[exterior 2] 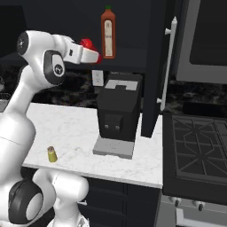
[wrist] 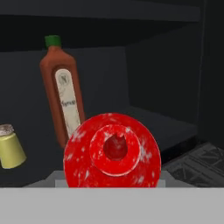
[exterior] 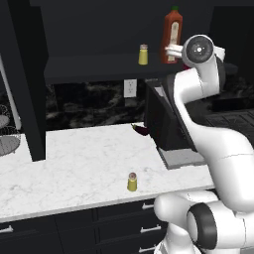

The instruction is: Put the shaker and condiment bottle from the counter next to their counterparts in the cabinet.

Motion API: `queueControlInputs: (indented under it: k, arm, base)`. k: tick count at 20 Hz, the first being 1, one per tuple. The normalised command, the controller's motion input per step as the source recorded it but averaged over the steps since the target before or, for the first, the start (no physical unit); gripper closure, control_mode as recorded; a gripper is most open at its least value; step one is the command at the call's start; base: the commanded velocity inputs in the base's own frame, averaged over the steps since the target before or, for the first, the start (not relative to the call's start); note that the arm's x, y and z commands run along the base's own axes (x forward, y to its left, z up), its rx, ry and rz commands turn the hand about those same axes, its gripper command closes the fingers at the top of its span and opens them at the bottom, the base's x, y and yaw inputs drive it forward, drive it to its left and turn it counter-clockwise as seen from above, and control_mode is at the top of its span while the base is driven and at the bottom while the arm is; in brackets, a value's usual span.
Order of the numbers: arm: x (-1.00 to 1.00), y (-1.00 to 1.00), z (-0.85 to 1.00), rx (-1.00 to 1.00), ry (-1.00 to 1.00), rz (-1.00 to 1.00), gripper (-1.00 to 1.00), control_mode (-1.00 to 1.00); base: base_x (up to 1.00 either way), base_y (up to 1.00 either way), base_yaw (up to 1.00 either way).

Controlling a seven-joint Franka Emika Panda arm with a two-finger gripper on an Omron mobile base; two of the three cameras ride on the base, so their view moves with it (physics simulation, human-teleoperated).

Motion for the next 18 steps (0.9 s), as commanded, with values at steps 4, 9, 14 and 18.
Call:
queueControlInputs:
  k: [4,9,14,18]
  arm:
    - [0.49,-0.10,0.00,0.22,0.26,0.00,1.00,-1.00]
    - [0.47,-0.24,0.00,0.18,0.23,0.00,1.00,-1.00]
    - [0.34,-0.31,0.03,0.06,0.06,0.00,1.00,-1.00]
    - [0.12,-0.17,0.00,0.00,0.00,0.00,1.00,-1.00]
  base:
    - [0.00,0.00,0.00]
    - [0.00,0.00,0.00]
    - [0.00,0.00,0.00]
    - [0.00,0.00,0.00]
